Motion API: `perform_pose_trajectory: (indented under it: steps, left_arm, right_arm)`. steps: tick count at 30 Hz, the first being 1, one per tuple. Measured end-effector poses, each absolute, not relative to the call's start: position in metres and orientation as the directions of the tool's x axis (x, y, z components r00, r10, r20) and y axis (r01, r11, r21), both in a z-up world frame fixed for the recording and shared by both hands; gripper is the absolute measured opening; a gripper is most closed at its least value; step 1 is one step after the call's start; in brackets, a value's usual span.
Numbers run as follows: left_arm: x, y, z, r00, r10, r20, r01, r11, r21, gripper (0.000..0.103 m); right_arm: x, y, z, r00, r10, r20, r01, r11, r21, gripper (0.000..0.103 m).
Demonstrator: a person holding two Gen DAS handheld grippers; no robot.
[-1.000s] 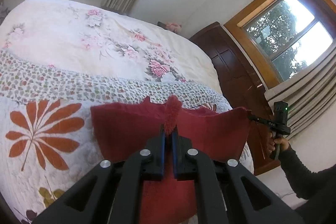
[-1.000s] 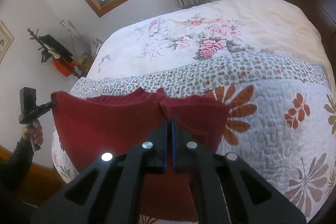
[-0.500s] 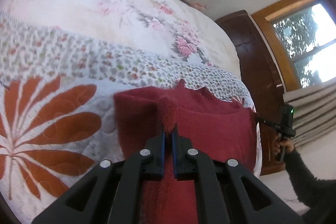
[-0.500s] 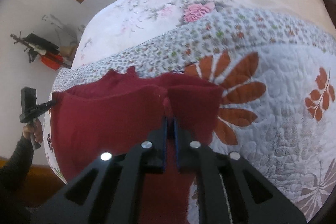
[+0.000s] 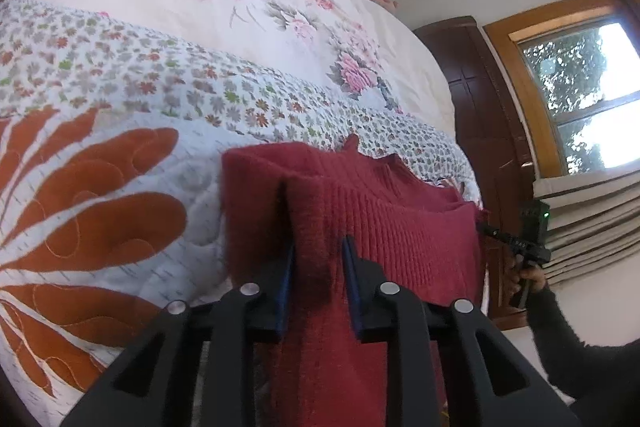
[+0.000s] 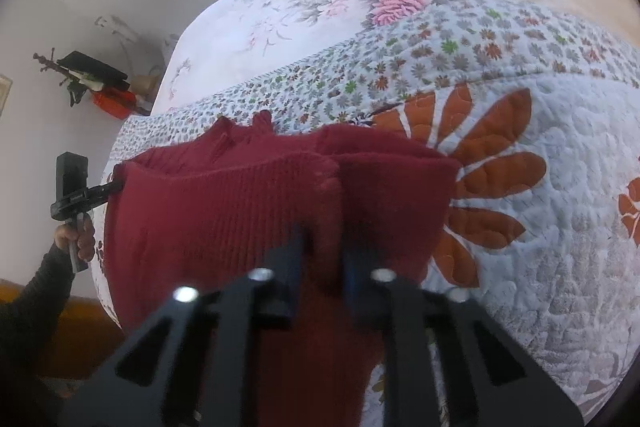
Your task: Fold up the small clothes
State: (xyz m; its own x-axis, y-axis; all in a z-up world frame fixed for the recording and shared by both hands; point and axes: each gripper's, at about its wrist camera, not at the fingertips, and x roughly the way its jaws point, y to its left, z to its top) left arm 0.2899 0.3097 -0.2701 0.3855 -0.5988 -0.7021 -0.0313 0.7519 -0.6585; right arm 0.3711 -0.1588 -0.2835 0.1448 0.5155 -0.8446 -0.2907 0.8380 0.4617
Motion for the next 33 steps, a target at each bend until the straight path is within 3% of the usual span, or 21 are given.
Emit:
perform_pose_trajectory:
  steps: [1,6,14,18,27,33]
  left_arm:
    - [0.29,0.309,-0.268,0.388,-0.588,-0.709,-0.028,0.762,-0.647,0.007]
    - [0.285,0.3,-0.246,0.428,-0.562,-0.708,0.021,0.789,-0.614,0.006]
    - [0.286,0.305,-0.185,0.54,-0.613,-0.576,0.112,0.731,-0.673,0.006]
    - [0.304,0.313,-0.169,0.569,-0.607,-0.555,0.132,0.733,-0.667,0.006]
    - [0.362,0.324,-0.271,0.459,-0.57,-0.682,-0.075,0.74,-0.669,0.006]
    - [0.363,0.333,-0.236,0.532,-0.58,-0.617,-0.018,0.72,-0.693,0.006]
  right_arm:
    - [0.37,-0.159,-0.28,0.152,0.51,-0.847,-0.295,0.841,0.453,0.007]
    - [0.364,-0.157,-0.26,0.197,0.51,-0.837,-0.325,0.84,0.435,0.006]
    - [0.364,-0.169,-0.216,0.285,0.548,-0.786,-0.331,0.826,0.456,0.005]
    - [0.386,-0.169,-0.205,0.313,0.553,-0.772,-0.323,0.827,0.461,0.005]
    - [0.441,-0.149,-0.283,0.194,0.478,-0.857,-0.215,0.873,0.438,0.005]
    - [0.447,-0.154,-0.265,0.236,0.503,-0.831,-0.22,0.861,0.459,0.005]
